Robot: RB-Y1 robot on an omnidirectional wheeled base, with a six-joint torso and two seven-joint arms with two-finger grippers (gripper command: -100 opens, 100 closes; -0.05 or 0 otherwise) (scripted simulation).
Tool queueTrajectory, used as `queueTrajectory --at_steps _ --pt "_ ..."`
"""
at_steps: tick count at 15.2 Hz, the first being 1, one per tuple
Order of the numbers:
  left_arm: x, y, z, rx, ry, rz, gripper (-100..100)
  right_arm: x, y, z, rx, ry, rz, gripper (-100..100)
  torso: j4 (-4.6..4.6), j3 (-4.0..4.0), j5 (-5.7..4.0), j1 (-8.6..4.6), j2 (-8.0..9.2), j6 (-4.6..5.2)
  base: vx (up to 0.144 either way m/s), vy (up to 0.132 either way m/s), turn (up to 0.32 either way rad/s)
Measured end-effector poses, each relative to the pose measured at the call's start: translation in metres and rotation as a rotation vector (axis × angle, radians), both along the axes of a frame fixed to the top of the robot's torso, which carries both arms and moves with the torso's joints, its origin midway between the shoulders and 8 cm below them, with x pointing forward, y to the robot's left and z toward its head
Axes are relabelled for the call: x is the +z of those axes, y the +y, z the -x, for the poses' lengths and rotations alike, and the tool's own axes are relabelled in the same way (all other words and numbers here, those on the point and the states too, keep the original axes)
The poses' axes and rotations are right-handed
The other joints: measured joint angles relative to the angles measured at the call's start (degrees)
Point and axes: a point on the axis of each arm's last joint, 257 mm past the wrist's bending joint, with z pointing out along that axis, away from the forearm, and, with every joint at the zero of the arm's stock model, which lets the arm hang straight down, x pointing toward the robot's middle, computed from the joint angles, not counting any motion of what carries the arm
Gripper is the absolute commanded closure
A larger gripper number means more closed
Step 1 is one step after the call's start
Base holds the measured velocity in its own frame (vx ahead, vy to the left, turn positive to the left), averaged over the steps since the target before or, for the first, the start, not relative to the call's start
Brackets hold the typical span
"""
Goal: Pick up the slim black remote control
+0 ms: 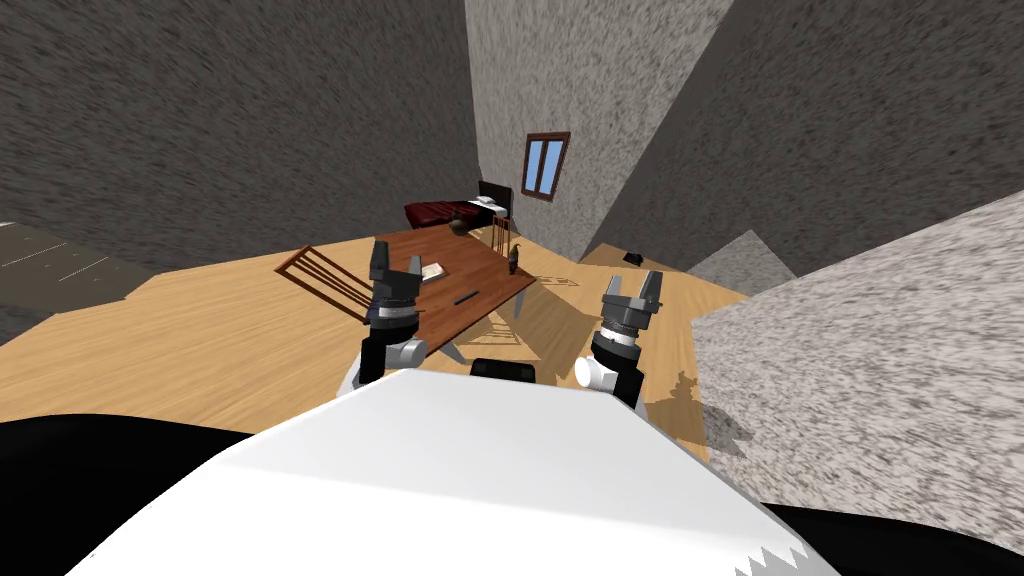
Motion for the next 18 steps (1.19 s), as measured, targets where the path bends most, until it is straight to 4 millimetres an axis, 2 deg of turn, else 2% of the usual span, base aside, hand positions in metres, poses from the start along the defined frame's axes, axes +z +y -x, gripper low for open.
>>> queueTrajectory --at_steps 9,12,18 --pt "-0.053 0.027 -0.035 -0.007 0.21 -0.006 -100 0.0 0.0 0.0 0.0 0.0 0.0 0 -0.03 -0.08 0.03 0.11 -0.13 0.0 0.02 -0.036 -0.075" --pt "-0.077 0.045 -0.05 0.003 0.296 0.005 -100 0.0 0.0 0.0 0.0 0.0 0.0 0 -0.04 -0.11 0.03 0.1 -0.18 0.02 0.033 -0.034 -0.1" --pt "-0.128 0.077 -0.064 0.036 0.469 0.044 -100 0.0 0.0 0.0 0.0 0.0 0.0 0 -0.05 -0.12 0.03 0.11 -0.2 0.0 0.038 -0.026 -0.08"
